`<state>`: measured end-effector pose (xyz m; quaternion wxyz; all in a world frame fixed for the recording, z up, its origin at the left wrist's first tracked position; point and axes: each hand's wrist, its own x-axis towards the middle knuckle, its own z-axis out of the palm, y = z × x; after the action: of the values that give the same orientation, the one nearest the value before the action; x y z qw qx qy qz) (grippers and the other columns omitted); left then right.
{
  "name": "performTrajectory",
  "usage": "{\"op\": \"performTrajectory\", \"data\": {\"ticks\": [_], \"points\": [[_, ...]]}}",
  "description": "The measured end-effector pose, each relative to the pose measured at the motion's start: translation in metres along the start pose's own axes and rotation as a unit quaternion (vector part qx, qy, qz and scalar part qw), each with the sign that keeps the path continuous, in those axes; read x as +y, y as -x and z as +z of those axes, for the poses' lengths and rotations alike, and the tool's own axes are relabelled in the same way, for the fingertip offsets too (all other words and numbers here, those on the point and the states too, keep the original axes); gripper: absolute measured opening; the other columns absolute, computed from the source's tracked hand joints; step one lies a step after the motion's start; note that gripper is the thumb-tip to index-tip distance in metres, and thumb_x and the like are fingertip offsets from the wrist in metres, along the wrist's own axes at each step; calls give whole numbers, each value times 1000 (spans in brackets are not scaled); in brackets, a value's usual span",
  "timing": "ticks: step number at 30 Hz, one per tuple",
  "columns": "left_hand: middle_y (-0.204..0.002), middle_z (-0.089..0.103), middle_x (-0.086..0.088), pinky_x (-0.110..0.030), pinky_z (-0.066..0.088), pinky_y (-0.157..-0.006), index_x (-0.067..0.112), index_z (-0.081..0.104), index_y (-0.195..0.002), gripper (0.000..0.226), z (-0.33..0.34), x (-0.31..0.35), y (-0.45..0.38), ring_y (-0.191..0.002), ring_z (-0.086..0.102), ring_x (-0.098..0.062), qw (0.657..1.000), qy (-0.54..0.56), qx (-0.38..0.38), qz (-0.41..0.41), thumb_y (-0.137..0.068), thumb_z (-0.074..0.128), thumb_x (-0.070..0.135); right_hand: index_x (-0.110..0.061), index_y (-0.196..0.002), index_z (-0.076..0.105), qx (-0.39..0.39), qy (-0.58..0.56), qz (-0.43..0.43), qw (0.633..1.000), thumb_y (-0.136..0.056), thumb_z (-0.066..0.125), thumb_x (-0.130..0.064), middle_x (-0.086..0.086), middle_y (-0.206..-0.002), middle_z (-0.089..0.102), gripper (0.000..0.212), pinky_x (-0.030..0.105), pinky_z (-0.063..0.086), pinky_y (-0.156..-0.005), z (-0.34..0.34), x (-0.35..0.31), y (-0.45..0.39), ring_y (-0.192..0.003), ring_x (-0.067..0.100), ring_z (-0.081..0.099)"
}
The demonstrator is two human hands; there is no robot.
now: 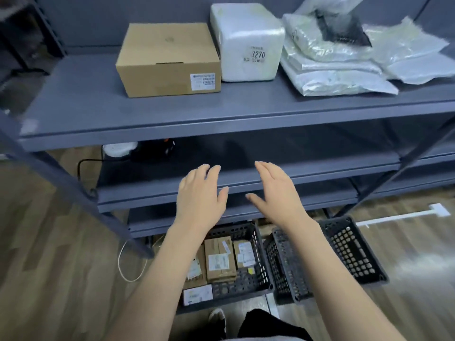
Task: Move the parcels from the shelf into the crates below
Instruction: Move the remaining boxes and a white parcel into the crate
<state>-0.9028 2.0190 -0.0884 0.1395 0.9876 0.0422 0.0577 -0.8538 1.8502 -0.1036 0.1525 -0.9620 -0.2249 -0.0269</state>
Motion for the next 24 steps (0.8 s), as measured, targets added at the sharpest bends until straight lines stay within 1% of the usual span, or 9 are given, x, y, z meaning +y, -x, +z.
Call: {"op": "performTrajectory", "data": {"ticks": [2,5,10,13,16,18,21,23,24], "points": [[-146,36,-3,-33,24,-109,17,33,-144,53,-7,-1,-12,-134,32,-21,1000,5,6,7,-96,45,36,-6,-148,27,3,1,-13,1000,-89,63,-33,8,-152,31,74,31,17,-117,-7,-1,-16,-142,23,25],[-145,38,-4,-35,27,-107,15,35,-143,53,-24,-4,-40,-132,35,-23,999,-3,35,10,-95,47,36,-5,-148,28,22,5,-34,999,-89,64,-33,9,-152,32,75,31,18,-117,-25,-1,-52,-141,24,25],[-143,39,-6,-37,29,-106,14,34,-143,53,-64,-12,-100,-131,35,-26,997,-29,78,0,-95,47,34,-3,-148,26,37,11,-71,997,-89,63,-31,12,-151,31,75,27,16,-114,-65,3,-116,-140,25,25],[-143,37,-7,-38,31,-104,12,34,-142,54,-83,-24,-130,-129,34,-27,995,-55,84,-27,-95,48,33,-4,-150,21,13,6,-88,996,-90,62,-31,12,-154,26,77,29,17,-114,-80,2,-155,-142,26,21],[-143,35,-8,-38,34,-102,10,32,-143,56,-96,-43,-151,-130,32,-27,993,-72,76,-57,-94,50,30,-5,-150,17,-22,-3,-92,996,-90,62,-32,10,-154,24,79,32,24,-112,-86,-7,-190,-140,27,24],[-140,37,-8,-38,38,-98,9,30,-142,56,-103,-58,-162,-128,34,-27,991,-86,75,-73,-94,51,28,-3,-147,20,-32,1,-98,995,-89,64,-30,12,-150,29,77,36,29,-110,-89,-18,-211,-136,30,30],[-133,42,-8,-39,43,-88,7,37,-133,49,-117,-80,-179,-122,40,-27,985,-102,92,-102,-92,54,29,-1,-138,32,-22,12,-104,994,-86,67,-30,16,-139,39,69,36,33,-103,-95,-40,-240,-127,32,38],[-133,41,-10,-41,42,-90,6,39,-129,51,-126,-90,-190,-122,39,-28,983,-108,93,-115,-91,58,32,-1,-129,39,-22,39,-91,995,-84,69,-35,16,-133,43,65,34,34,-98,-102,-56,-256,-122,32,40],[-134,40,-10,-41,42,-93,5,38,-130,54,-129,-95,-195,-123,38,-28,982,-113,85,-122,-90,60,34,-1,-127,41,-27,76,-86,993,-84,68,-39,16,-131,45,64,34,33,-98,-105,-64,-262,-121,31,40]]}}
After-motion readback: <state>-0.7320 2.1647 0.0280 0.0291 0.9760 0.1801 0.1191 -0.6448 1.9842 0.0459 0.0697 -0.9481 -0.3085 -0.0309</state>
